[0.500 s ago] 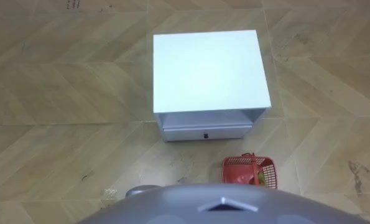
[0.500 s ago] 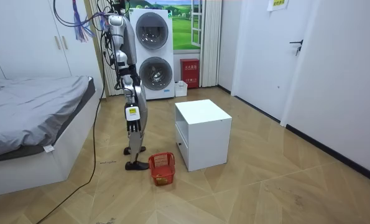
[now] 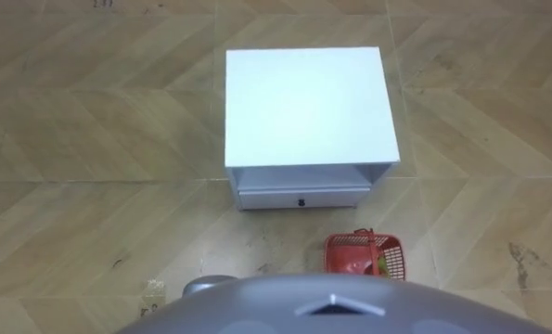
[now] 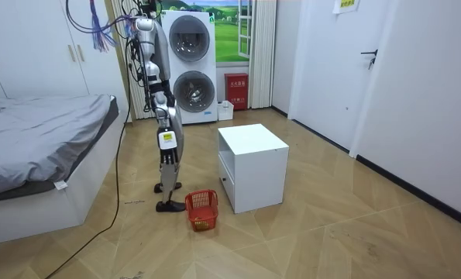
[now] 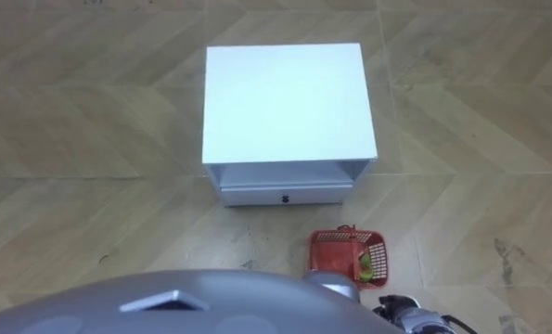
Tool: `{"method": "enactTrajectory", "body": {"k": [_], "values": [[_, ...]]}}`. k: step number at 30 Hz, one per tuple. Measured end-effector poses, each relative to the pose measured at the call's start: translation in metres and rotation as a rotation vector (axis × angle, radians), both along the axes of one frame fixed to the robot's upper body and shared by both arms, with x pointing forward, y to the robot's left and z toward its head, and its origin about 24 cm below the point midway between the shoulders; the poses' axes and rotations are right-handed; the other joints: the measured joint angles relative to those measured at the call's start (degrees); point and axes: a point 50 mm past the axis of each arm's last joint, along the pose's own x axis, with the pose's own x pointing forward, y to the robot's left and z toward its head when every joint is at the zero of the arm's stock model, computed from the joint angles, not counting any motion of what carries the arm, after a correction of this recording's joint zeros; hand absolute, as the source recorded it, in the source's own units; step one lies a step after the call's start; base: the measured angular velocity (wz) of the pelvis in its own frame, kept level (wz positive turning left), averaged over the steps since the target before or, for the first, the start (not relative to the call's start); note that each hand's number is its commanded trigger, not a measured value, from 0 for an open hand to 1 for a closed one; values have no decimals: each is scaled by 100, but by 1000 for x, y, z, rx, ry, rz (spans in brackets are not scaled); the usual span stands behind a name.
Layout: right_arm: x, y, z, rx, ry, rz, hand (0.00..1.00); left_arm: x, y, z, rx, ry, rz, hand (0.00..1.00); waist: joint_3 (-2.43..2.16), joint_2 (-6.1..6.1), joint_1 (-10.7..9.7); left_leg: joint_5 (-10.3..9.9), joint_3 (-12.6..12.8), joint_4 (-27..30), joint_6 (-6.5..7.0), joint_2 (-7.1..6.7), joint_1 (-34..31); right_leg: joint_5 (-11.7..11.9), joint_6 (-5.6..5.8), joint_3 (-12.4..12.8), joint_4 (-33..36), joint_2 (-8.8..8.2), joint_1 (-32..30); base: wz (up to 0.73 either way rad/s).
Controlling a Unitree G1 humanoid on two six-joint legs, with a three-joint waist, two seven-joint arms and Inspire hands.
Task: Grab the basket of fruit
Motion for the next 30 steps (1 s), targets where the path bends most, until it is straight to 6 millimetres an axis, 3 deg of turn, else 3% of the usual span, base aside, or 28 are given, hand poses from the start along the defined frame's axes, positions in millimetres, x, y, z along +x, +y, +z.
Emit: {"method": "enactTrajectory", "body": {"k": [11,17,19,23,26,28,29,30], "values": [[7,-1,0,-28,-26,27,0,0,-1,1,3,-12,-12,0,1,8,18,0,-102,19,1,-42,-39,-25,11,-82,9,-27,12,4],[11,-4,2,-54,-50,59,0,4,1,1,19,-33,-15,0,3,5,5,-82,-148,252,59,-128,-78,-245,54,-143,369,-186,-42,9],[13,-6,3,-62,-70,58,0,11,3,1,24,-63,-7,0,3,4,18,-256,-148,571,112,-166,-299,-413,90,-209,760,-327,-287,11],[23,-11,5,-86,-117,41,0,27,5,1,25,-106,-19,0,-4,28,17,-402,-204,1163,241,-233,-873,-471,144,-236,1257,-478,-741,11],[34,-17,7,-112,-156,12,0,39,8,1,29,-135,-17,0,34,136,36,-425,-116,1609,312,-221,-1378,-244,191,-181,1444,-507,-1202,-8],[49,-21,11,-130,-202,20,0,44,19,3,54,-167,-23,0,4,242,83,-370,58,1592,496,-191,-1795,-41,239,-126,1431,-527,-1575,-26],[53,-22,12,-134,-220,19,0,46,22,4,62,-177,-24,0,20,235,96,-357,141,1606,553,-174,-1900,-44,219,-141,1601,-564,-1707,-12],[55,-22,13,-140,-242,0,0,46,27,5,78,-182,-23,0,50,198,107,-325,239,1657,626,-189,-2035,-156,149,-267,2428,-754,-1913,0]]}}
